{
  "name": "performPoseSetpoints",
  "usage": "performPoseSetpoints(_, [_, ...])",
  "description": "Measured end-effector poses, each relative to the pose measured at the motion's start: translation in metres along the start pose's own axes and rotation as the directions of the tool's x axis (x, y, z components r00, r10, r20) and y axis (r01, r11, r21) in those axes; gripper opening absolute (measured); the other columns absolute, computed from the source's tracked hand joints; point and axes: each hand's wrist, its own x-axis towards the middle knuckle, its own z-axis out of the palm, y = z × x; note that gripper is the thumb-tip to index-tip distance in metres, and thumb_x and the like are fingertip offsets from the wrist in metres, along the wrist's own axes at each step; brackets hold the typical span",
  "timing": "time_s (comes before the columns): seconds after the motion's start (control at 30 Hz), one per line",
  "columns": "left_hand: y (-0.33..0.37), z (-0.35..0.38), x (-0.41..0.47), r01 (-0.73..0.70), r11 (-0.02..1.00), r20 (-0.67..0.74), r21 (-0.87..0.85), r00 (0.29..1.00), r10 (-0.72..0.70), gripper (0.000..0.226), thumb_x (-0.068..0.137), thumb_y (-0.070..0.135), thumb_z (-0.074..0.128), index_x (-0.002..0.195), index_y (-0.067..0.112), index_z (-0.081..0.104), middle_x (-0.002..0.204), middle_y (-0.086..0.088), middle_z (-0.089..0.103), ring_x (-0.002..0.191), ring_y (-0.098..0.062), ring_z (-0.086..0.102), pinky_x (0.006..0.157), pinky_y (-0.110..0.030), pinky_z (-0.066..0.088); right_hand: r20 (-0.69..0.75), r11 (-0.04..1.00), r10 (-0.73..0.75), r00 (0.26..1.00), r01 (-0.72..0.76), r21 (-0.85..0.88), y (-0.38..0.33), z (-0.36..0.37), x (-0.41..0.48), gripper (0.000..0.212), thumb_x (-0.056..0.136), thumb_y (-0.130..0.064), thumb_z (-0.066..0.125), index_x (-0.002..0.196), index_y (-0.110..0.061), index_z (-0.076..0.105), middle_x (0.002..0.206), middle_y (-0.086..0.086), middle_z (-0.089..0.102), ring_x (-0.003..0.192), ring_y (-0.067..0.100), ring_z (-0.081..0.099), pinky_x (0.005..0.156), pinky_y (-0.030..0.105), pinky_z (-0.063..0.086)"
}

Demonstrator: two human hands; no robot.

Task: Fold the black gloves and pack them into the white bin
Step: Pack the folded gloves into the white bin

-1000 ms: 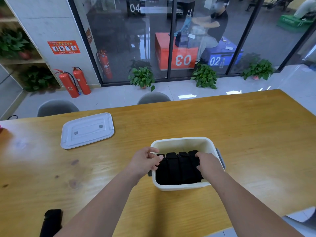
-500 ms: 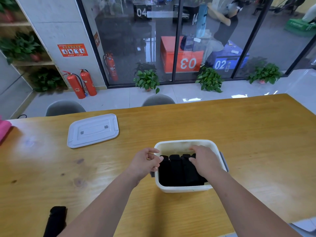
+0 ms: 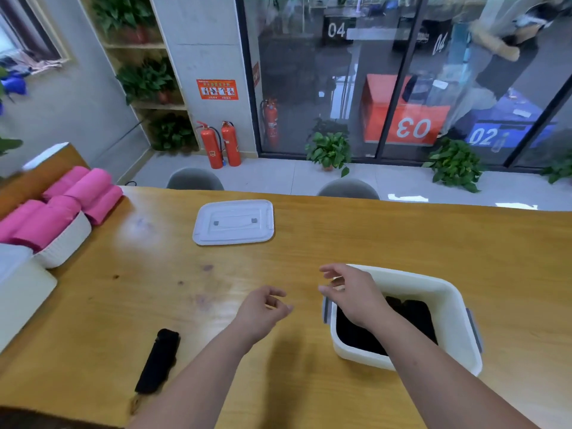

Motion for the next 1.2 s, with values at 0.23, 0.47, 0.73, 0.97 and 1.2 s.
performPoseSetpoints(0.23, [-0.043,-0.041,-0.025,0.056,0.998,-0.130,0.028,0.990,-0.052,0.037,0.081,0.049,0.083,0.112,0.037,0.069,0.097,0.005,0.075,0.093,-0.015,0.072,0.088,-0.041,0.060,0.171,0.990,-0.105,0.980,0.119,-0.074,-0.033,0.051,0.011,0.040,0.093,-0.037,0.079,0.131,-0.039,0.065,0.121,-0.019,0.067,0.103,-0.003,0.064,0.084,0.026,0.055])
performPoseSetpoints(0.47, [-0.076,-0.075,-0.061,0.149,0.984,-0.249,0.098,0.961,-0.121,0.036,0.091,0.046,0.079,0.121,0.034,0.064,0.108,0.010,0.071,0.097,-0.010,0.070,0.081,-0.033,0.061,0.363,0.959,-0.140,0.921,0.217,-0.183,-0.053,0.101,0.010,0.045,0.094,-0.042,0.077,0.135,-0.039,0.060,0.121,-0.018,0.065,0.103,0.000,0.063,0.091,0.027,0.053])
performPoseSetpoints(0.73, [-0.122,-0.111,-0.086,0.236,0.956,-0.401,0.173,0.904,-0.150,0.039,0.093,0.045,0.077,0.126,0.032,0.061,0.114,0.014,0.065,0.102,-0.005,0.065,0.087,-0.030,0.056,0.479,0.929,-0.144,0.866,0.285,-0.236,-0.057,0.150,0.000,0.045,0.095,-0.047,0.073,0.136,-0.037,0.058,0.122,-0.015,0.066,0.098,0.001,0.065,0.092,0.029,0.053])
performPoseSetpoints(0.97, [-0.153,-0.141,-0.089,0.312,0.916,-0.514,0.254,0.845,-0.146,0.051,0.094,0.035,0.078,0.140,0.025,0.059,0.137,-0.001,0.055,0.122,-0.020,0.060,0.099,-0.033,0.053,0.545,0.918,-0.124,0.829,0.304,-0.253,-0.061,0.174,-0.009,0.046,0.097,-0.049,0.068,0.140,-0.036,0.056,0.123,-0.015,0.064,0.100,0.004,0.067,0.094,0.034,0.056])
performPoseSetpoints(1.2, [-0.176,-0.157,-0.084,0.402,0.858,-0.488,0.320,0.846,-0.215,0.064,0.099,0.030,0.069,0.157,0.018,0.045,0.148,-0.006,0.053,0.125,-0.025,0.059,0.102,-0.043,0.055,0.588,0.898,-0.095,0.804,0.323,-0.297,-0.060,0.183,-0.016,0.047,0.100,-0.049,0.065,0.144,-0.036,0.054,0.126,-0.014,0.062,0.102,0.005,0.065,0.093,0.030,0.055])
